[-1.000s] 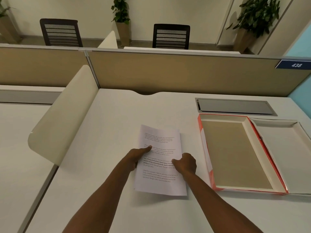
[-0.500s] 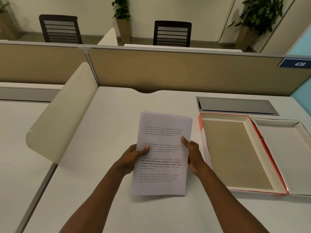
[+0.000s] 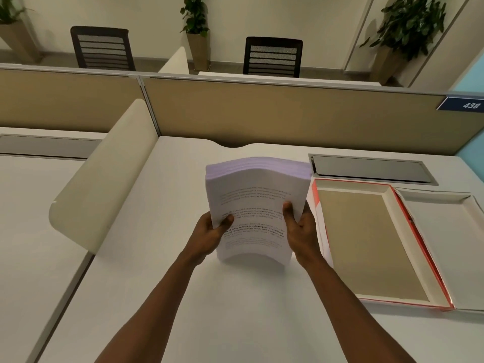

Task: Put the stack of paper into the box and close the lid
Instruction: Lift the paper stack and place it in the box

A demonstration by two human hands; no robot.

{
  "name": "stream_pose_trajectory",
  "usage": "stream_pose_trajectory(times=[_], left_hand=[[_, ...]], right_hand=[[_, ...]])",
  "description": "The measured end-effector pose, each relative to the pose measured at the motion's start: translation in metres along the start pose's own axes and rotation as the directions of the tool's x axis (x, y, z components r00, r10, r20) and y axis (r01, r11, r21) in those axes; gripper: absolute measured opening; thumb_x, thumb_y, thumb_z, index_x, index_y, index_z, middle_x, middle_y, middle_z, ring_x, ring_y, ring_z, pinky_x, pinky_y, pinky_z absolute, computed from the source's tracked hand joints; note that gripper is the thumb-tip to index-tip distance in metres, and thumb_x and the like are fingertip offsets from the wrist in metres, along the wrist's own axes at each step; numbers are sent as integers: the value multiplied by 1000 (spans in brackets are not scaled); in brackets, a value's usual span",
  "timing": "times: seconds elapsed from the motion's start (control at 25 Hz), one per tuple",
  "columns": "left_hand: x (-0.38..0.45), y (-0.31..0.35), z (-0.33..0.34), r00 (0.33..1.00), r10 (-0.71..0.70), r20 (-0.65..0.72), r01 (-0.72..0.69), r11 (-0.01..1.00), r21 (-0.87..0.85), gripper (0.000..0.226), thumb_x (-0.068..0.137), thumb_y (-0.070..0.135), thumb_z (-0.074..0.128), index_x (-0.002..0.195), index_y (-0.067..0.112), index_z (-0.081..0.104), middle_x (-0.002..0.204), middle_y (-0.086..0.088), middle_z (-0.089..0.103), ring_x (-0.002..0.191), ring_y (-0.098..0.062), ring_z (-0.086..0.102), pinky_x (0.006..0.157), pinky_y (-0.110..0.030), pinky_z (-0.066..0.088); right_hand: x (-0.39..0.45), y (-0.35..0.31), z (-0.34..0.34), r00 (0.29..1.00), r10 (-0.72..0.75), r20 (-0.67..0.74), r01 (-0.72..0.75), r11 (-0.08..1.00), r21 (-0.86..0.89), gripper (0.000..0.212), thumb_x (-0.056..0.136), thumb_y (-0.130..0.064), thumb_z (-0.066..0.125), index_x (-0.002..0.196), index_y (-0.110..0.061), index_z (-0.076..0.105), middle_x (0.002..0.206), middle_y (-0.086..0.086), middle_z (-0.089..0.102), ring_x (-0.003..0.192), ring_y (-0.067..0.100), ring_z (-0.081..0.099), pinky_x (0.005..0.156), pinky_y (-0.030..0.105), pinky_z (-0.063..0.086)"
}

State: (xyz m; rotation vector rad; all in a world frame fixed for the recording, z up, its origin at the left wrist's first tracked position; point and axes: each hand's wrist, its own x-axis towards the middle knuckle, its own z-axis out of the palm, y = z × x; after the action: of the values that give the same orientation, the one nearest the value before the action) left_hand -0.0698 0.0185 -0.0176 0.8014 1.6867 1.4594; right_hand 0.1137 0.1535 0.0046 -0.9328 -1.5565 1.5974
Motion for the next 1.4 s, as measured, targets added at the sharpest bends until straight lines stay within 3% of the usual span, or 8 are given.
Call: stream_pose_trajectory(times=[0.12,0.28,0.44,0.64,0.8,0.92,1.08,1.4], left_hand=[[-6,-14,5,1000,-1,-9,1,999,-32,25,99,29,62,123,28,70,119,8,76,110,-15,72,91,-39,62],[-10,-13,10,1000,10,-21,-11,1000,-25,36,89,31,74,125,32,66,117,12,75,111,-18,71,88,-36,63],[-14,-5,22,980,64,-189,-87,989,-118,45,87,22,79,128,28,63,118,9,75,109,-14,72,88,-34,61],[-26,-3,47,896,140,-421,-153,988,3,48,86,20,79,127,30,56,116,16,69,107,0,65,82,-18,58],[-23,1,46,904,140,-404,-136,990,38,47,91,13,73,126,35,50,116,21,64,105,11,62,81,-14,57],[-16,0,42,926,110,-362,-107,994,27,37,95,11,66,119,36,53,115,14,65,111,-7,63,91,-38,60],[-12,6,41,928,144,-345,-117,988,97,44,94,12,61,104,52,46,110,12,63,110,-19,64,90,-50,60],[-24,-1,40,928,193,-319,-172,981,92,50,95,14,66,116,52,42,115,19,60,107,7,61,79,-19,59]], right_hand=[[-10,6,-1,999,-41,12,41,998,-46,27,94,-42,50,121,-46,52,111,-11,67,99,-3,66,70,17,57],[-16,19,-14,999,-47,27,48,998,-51,55,86,-52,60,133,-24,53,116,2,68,107,17,66,80,34,62],[-23,15,-18,995,-82,-53,81,997,-14,63,77,-53,64,132,-23,54,114,3,68,105,18,66,75,31,60],[-27,18,-7,988,-92,-125,93,996,4,61,77,-50,70,131,-27,55,115,1,68,107,20,66,80,37,61],[-29,23,-8,992,-68,-106,56,992,-117,60,83,-32,74,136,-20,49,114,-2,66,105,17,65,77,18,59],[-26,23,-18,993,-104,-52,81,941,-329,52,88,-23,71,135,-12,51,110,0,65,98,17,64,68,0,50],[-22,15,-25,990,-135,-45,110,925,-363,49,87,-22,72,132,-9,56,106,-1,68,89,11,64,68,2,51],[-33,22,-11,993,-97,-62,78,962,-263,48,89,-21,69,131,-28,48,110,-6,64,98,4,63,74,7,55]])
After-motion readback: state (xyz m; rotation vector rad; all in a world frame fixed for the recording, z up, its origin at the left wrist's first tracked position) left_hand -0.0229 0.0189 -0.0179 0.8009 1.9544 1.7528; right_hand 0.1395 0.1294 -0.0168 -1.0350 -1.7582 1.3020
